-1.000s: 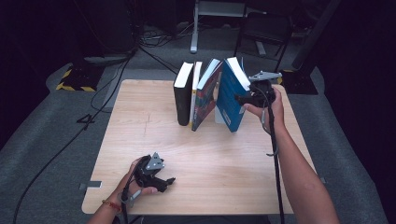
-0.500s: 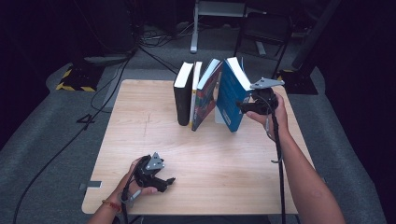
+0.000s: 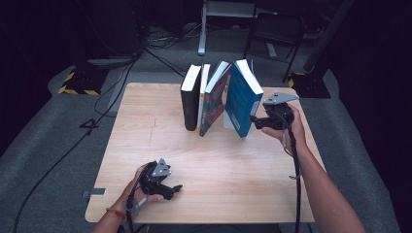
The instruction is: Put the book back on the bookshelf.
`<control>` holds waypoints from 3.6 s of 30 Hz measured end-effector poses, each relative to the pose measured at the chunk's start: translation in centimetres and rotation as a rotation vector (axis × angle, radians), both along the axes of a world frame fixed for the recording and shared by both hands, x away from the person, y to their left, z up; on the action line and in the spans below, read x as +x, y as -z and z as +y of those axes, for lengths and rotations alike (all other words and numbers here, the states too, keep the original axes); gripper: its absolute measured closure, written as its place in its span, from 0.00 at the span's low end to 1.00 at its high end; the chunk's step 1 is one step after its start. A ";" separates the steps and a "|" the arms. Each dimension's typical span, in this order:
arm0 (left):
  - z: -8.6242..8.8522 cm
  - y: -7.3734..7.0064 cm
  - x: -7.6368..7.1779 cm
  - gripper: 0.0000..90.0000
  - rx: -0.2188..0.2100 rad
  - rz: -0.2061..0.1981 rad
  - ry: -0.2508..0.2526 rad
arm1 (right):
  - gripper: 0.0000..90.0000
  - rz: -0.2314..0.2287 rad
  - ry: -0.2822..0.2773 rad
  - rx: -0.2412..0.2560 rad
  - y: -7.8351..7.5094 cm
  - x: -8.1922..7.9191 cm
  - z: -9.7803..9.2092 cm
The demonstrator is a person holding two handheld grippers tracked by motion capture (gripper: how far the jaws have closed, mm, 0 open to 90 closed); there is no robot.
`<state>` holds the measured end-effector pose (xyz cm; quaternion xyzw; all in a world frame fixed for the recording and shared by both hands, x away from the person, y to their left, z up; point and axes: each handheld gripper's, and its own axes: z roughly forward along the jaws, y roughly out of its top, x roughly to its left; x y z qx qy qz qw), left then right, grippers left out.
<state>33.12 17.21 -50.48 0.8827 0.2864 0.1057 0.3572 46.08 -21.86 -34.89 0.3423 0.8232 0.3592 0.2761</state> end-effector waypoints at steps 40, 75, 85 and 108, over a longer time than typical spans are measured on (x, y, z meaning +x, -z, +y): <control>0.0 0.0 0.0 0.16 0.001 -0.001 0.001 | 0.31 0.048 -0.006 -0.088 7.4 -5.7 -5.8; 0.0 0.0 0.1 0.16 0.001 0.000 0.002 | 0.30 0.119 -0.053 -0.115 13.8 -12.1 -13.5; 0.0 0.0 0.1 0.16 0.003 -0.001 0.002 | 0.28 0.131 -0.031 0.018 15.1 -14.1 -16.5; 0.0 0.0 0.0 0.16 0.003 -0.002 -0.008 | 0.25 0.190 0.024 0.109 15.6 -15.2 -19.1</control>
